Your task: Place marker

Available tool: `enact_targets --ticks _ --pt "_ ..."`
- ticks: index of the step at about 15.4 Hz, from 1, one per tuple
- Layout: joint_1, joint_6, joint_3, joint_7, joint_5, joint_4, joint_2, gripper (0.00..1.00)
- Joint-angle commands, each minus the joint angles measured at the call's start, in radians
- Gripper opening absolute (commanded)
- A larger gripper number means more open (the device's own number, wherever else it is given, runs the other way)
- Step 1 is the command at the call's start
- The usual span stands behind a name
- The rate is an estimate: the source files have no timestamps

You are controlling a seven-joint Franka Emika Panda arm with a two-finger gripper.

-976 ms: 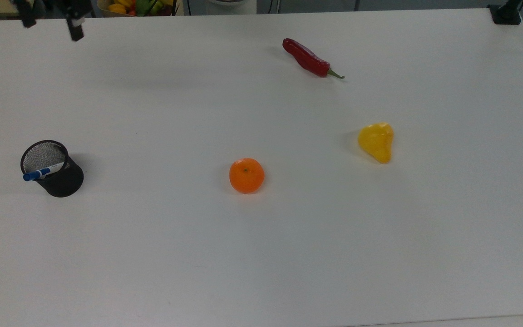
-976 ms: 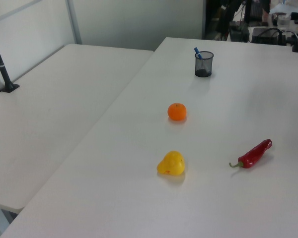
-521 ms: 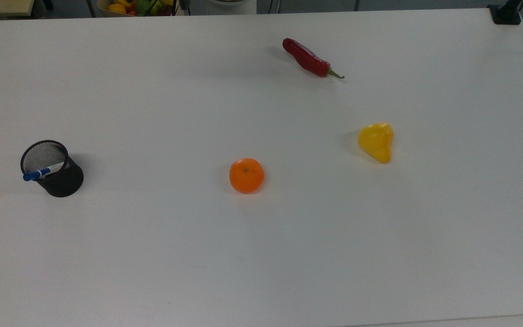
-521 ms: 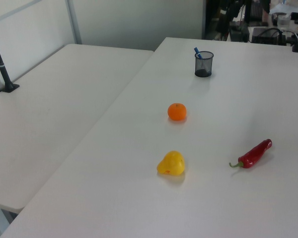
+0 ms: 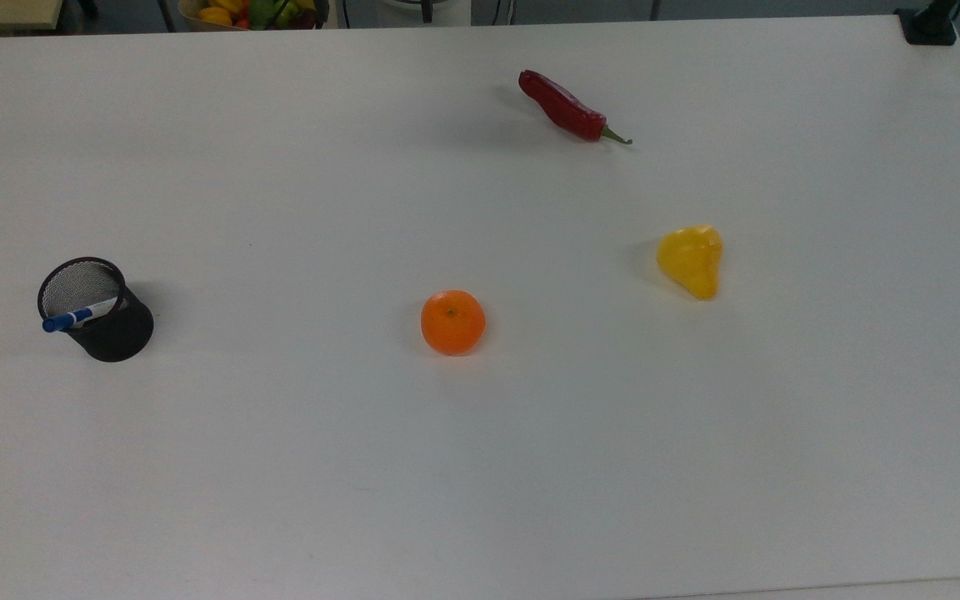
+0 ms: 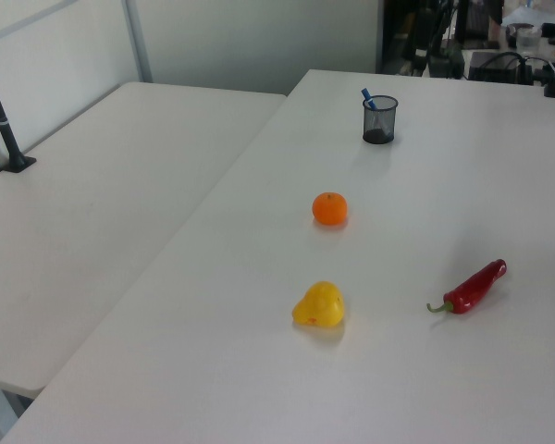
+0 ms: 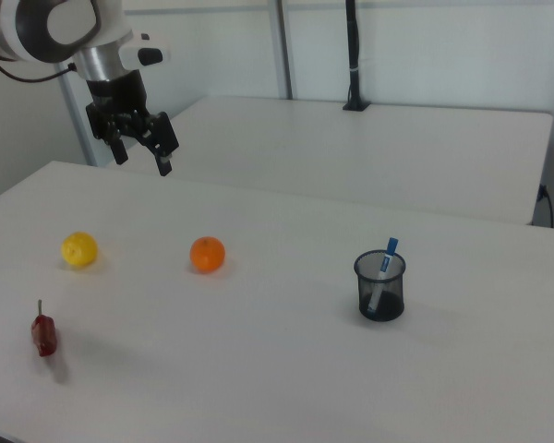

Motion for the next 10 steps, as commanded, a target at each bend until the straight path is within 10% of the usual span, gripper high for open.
enact_targets --ticks 1,10 --pt "0.03 0.027 -0.019 -0.143 -0.021 -0.039 -0.002 1.0" --pt "0.031 0.037 -0.028 -0.127 -0.023 -0.053 0.003 1.0"
